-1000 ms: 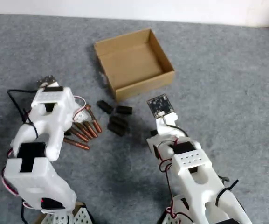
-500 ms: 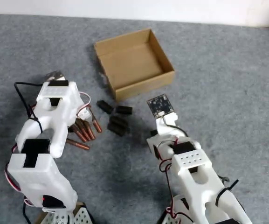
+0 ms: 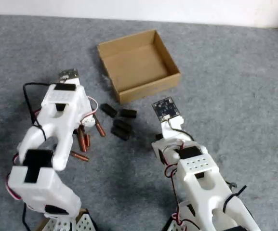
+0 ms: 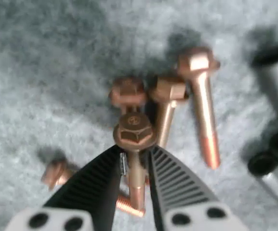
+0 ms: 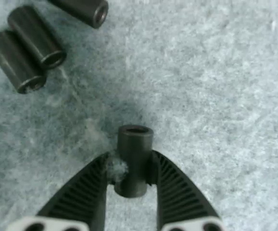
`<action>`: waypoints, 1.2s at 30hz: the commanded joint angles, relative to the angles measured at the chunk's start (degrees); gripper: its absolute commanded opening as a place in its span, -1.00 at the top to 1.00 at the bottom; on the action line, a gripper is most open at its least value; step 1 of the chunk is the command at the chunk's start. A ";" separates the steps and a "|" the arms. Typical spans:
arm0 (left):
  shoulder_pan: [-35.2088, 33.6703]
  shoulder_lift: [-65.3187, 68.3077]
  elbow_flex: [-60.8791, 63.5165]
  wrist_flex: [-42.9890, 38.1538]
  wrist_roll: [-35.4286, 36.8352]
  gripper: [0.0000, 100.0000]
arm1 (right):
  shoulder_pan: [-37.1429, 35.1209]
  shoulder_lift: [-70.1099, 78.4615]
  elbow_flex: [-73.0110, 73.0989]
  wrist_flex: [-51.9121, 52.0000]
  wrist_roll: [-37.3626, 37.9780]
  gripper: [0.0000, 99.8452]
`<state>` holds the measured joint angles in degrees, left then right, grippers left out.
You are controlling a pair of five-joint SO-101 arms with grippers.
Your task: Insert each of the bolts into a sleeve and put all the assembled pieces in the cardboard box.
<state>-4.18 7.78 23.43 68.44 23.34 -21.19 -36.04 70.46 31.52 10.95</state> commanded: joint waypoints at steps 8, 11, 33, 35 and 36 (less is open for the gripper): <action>6.55 -20.00 8.84 -1.41 -0.70 0.99 | 0.66 -1.45 -0.40 -1.36 0.79 0.99; 7.78 -27.38 13.05 -2.90 -2.37 0.99 | 0.66 -1.45 -0.40 -1.36 0.79 0.99; 14.81 -79.69 35.21 -38.42 -13.54 0.99 | -10.24 -2.15 -0.48 -15.43 0.35 0.99; 14.55 -81.36 35.30 -39.74 -12.57 0.99 | -13.32 -2.15 -0.48 -19.21 -0.18 0.99; 14.46 -82.24 35.30 -39.74 -9.85 0.99 | -14.55 -2.15 -0.48 -20.97 -1.58 0.99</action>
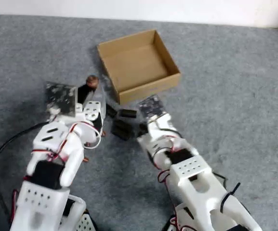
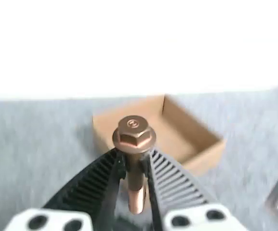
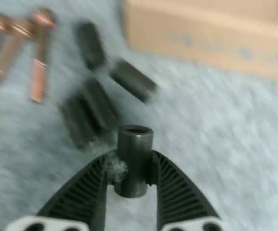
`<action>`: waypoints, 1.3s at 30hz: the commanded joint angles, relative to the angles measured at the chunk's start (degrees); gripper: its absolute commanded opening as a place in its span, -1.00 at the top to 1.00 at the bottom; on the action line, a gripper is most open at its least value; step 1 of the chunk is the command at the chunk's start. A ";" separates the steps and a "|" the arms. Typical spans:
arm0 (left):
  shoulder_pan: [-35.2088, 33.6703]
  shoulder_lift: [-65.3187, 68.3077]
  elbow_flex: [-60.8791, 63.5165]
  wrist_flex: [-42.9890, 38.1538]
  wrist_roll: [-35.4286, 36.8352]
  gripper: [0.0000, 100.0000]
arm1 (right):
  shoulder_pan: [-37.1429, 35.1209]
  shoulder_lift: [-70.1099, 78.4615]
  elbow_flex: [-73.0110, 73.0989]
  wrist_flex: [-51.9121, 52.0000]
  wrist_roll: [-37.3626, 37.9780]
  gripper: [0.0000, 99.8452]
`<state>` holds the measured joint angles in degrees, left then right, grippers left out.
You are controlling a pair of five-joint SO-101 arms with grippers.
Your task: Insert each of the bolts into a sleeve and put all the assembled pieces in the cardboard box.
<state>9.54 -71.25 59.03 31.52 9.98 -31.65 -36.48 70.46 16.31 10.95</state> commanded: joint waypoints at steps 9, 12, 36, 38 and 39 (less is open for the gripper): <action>3.12 -11.91 5.76 -2.02 19.34 0.99 | -5.85 -16.84 2.68 -7.25 -4.57 0.99; 5.32 -15.87 8.84 -2.02 18.29 0.99 | -7.60 -29.05 8.22 -7.08 -4.75 0.99; 13.41 -33.27 19.30 -1.76 18.11 0.99 | -8.75 -68.79 28.79 6.11 0.26 0.99; 13.41 -33.19 19.38 -1.76 18.11 0.99 | -8.75 -68.79 28.79 6.11 0.26 0.99; 13.49 -33.10 19.38 -1.76 18.11 0.99 | -8.75 -68.79 28.79 6.11 0.26 0.99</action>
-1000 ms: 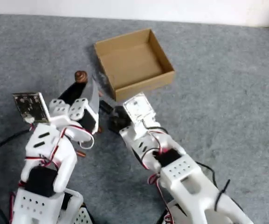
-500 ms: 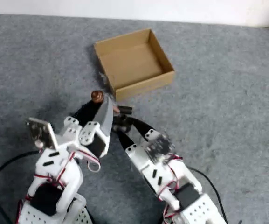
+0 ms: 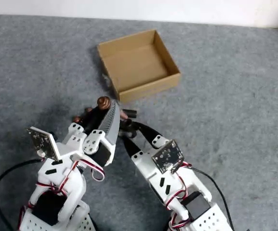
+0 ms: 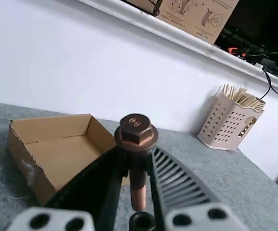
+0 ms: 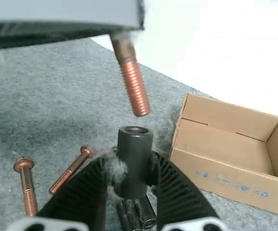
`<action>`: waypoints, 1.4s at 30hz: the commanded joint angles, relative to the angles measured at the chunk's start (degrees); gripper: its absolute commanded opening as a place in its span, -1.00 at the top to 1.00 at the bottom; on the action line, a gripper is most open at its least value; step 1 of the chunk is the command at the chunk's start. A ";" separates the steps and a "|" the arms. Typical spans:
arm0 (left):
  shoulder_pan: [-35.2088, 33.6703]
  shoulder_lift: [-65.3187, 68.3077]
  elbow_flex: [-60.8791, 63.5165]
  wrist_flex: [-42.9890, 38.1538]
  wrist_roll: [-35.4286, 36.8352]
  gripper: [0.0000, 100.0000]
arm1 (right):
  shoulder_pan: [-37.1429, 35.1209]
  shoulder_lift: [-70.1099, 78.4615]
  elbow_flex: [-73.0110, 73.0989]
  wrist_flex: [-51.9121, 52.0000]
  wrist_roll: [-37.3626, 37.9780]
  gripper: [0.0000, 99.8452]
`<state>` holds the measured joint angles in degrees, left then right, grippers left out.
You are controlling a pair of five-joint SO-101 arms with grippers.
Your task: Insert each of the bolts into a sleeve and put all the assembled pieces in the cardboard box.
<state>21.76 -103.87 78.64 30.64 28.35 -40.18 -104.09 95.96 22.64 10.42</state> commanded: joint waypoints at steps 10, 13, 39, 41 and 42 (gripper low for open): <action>7.34 -0.48 -0.40 2.90 -4.22 0.99 | -0.22 -1.19 3.21 -0.22 0.88 0.99; 6.46 -0.48 -0.40 4.57 -4.22 0.99 | -0.13 -1.19 2.95 -0.04 0.88 0.99; 10.24 -0.22 9.89 12.22 -3.96 0.99 | -0.75 -1.19 3.21 0.40 0.88 0.99; 10.24 -0.22 9.71 12.22 -3.96 0.99 | -0.92 -1.19 3.12 1.45 0.88 0.99; 10.15 -0.22 9.63 12.22 -4.13 0.99 | -0.92 -1.19 3.03 1.54 0.88 0.99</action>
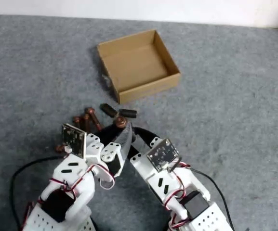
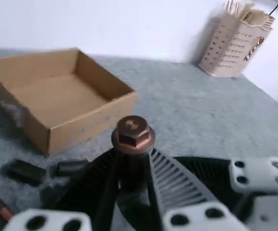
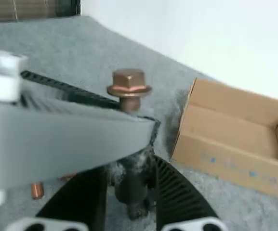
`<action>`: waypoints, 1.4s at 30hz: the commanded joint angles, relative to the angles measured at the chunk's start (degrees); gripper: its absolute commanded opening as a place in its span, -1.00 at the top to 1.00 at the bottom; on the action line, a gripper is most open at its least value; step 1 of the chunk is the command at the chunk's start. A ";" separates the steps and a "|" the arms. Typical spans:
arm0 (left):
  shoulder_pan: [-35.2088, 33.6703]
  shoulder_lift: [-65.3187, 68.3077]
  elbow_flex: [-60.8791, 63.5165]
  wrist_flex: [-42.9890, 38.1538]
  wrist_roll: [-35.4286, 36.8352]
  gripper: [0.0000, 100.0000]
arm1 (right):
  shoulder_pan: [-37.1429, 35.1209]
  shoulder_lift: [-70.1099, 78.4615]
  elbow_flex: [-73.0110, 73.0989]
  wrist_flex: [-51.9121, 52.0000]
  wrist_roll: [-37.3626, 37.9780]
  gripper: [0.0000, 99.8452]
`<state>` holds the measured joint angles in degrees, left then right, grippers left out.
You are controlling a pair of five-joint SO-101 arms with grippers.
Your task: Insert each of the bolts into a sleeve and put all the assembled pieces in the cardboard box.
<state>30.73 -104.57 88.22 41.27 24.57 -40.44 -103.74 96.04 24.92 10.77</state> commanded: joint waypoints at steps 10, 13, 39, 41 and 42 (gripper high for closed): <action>-4.88 0.40 -1.54 0.79 -0.35 0.24 | -0.66 -1.54 2.86 -0.66 0.62 0.99; -3.38 0.40 -1.80 3.08 -0.44 0.02 | -0.66 -1.54 2.86 -0.66 0.62 0.99; -24.48 0.48 -6.11 2.11 -4.13 0.90 | -0.66 -1.54 3.30 -0.84 0.53 0.99; -27.21 0.48 -5.05 1.76 -9.41 0.88 | -0.66 -1.54 3.38 -0.84 0.53 0.99; -28.88 0.48 -4.00 1.58 -11.69 0.88 | -0.66 -1.54 3.38 -0.66 0.53 0.99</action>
<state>6.20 -104.13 83.21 44.88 19.30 -40.53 -104.09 96.04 24.92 10.86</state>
